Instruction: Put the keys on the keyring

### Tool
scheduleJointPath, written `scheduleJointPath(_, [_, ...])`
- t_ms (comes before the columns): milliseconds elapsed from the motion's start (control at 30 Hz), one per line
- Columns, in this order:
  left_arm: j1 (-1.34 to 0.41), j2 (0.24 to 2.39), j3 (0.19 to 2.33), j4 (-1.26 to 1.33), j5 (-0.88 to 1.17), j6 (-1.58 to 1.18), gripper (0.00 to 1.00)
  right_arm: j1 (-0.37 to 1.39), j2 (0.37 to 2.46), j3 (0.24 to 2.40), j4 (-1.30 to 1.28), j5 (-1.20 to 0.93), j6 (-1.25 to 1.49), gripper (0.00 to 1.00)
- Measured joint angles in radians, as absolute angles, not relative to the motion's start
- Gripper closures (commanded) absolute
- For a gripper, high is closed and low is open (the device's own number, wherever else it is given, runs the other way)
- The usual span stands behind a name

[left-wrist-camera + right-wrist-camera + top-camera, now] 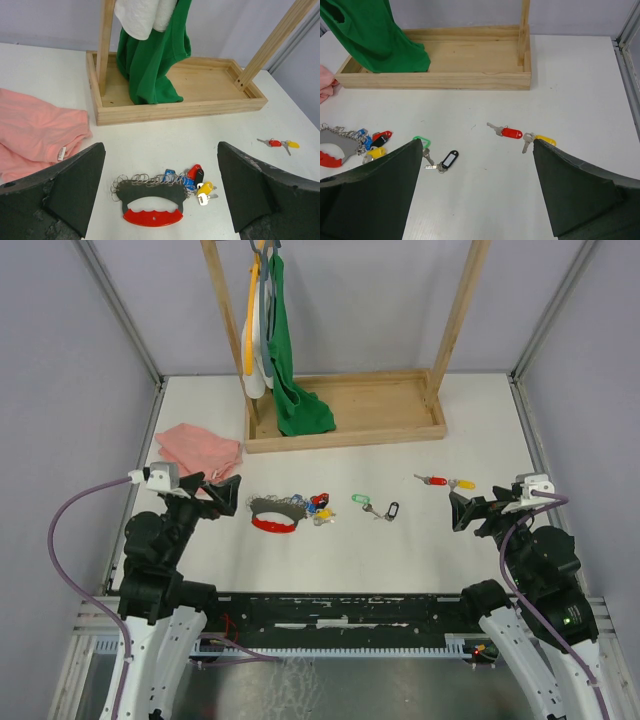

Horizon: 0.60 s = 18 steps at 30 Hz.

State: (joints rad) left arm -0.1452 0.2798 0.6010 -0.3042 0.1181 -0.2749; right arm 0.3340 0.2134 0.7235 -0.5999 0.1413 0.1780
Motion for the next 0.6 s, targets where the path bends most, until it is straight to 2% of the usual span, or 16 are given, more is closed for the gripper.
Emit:
scheduleJointPath(333, [-0.145,0.372,0.6,-0.278,0.153,-0.28,0.0,0.334,0.213,0.723,-0.6,0.139,0.178,0.0])
scheduleJointPath(600, [-0.161,0.473,0.6,-0.28,0.139,-0.36,0.05,0.334,0.255,0.725,-0.601,0.128,0.178,0.0])
